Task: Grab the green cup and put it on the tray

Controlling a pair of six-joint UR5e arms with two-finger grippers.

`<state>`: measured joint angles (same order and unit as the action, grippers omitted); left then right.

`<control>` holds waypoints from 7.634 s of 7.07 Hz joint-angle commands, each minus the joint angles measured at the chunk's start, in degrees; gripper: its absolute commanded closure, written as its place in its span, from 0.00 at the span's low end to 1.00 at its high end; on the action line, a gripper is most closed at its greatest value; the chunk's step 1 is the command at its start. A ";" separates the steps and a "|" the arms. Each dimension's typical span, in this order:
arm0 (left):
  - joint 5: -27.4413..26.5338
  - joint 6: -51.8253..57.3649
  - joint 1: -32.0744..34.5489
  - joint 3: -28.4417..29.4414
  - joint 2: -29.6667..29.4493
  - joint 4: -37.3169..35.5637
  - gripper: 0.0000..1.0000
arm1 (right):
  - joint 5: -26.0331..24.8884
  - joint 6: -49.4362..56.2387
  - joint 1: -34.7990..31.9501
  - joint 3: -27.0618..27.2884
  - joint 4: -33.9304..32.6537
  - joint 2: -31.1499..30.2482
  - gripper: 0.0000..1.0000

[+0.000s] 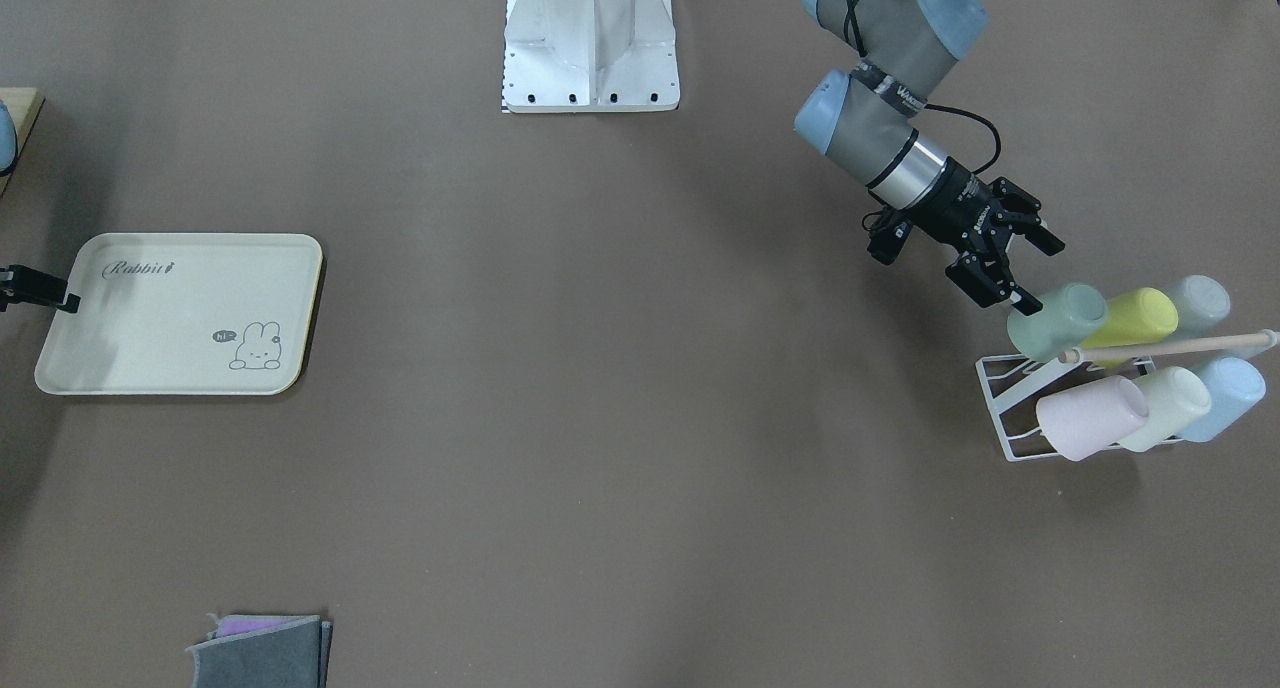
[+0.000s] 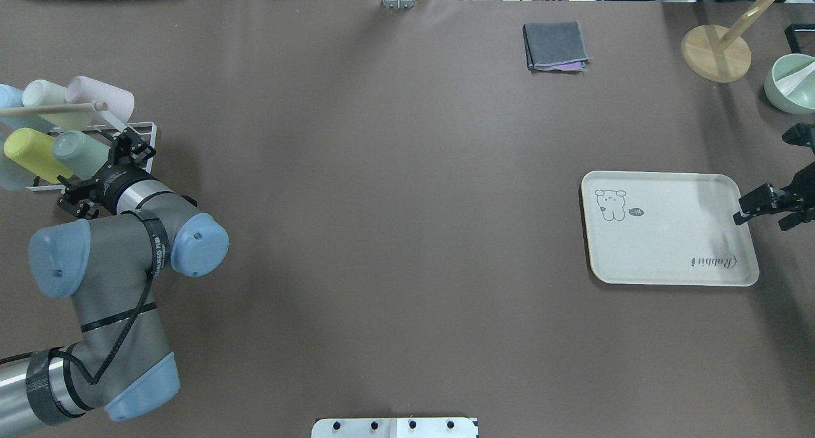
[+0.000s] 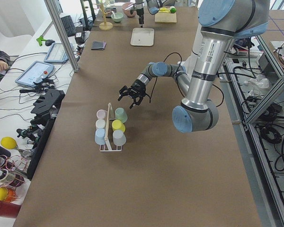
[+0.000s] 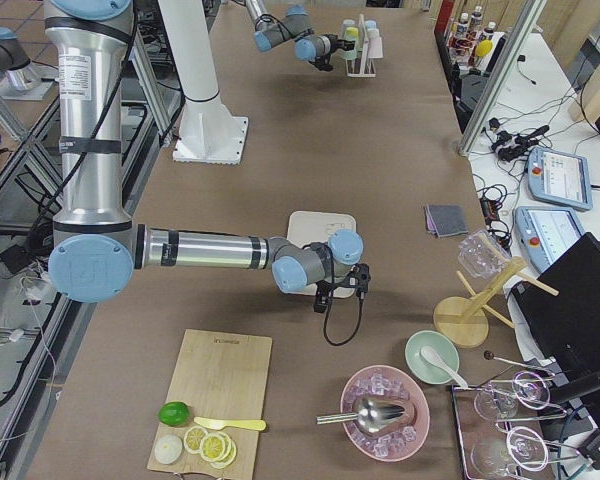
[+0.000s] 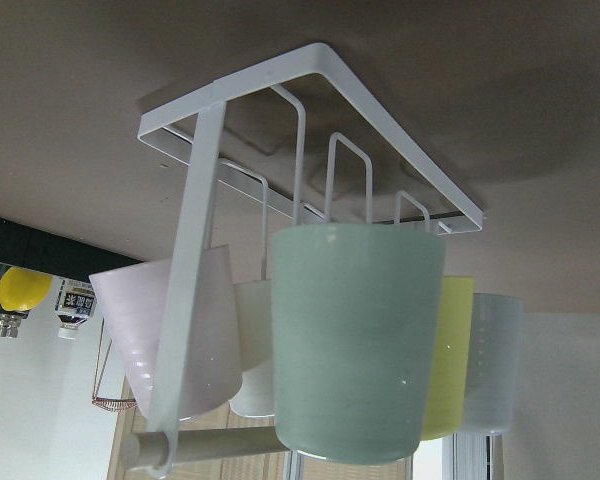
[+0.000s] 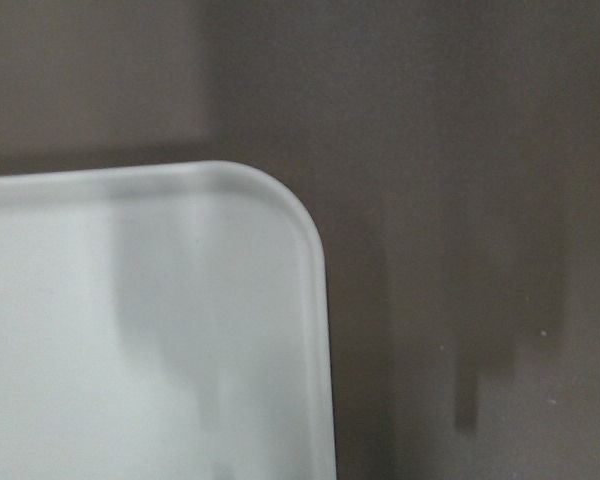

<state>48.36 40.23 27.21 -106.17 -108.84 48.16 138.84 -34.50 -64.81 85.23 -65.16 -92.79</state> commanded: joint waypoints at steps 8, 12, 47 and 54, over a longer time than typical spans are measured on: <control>-2.13 0.20 -0.14 8.79 1.60 12.21 0.02 | -0.76 0.66 2.40 0.29 1.44 -0.99 1.00; -2.66 0.38 0.65 11.25 2.84 16.88 0.02 | 5.43 -0.13 2.49 5.73 2.15 0.76 1.00; 47.03 -18.89 8.39 3.31 -8.75 88.81 0.55 | -11.05 49.62 -26.77 9.70 -34.86 -0.81 0.00; 49.46 -57.14 1.54 36.28 -19.13 136.54 0.56 | -10.08 49.70 -26.77 9.52 -35.03 -0.99 0.00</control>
<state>97.97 -11.38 29.87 -73.95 -127.08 178.07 128.72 15.21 -91.58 94.80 -100.18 -93.76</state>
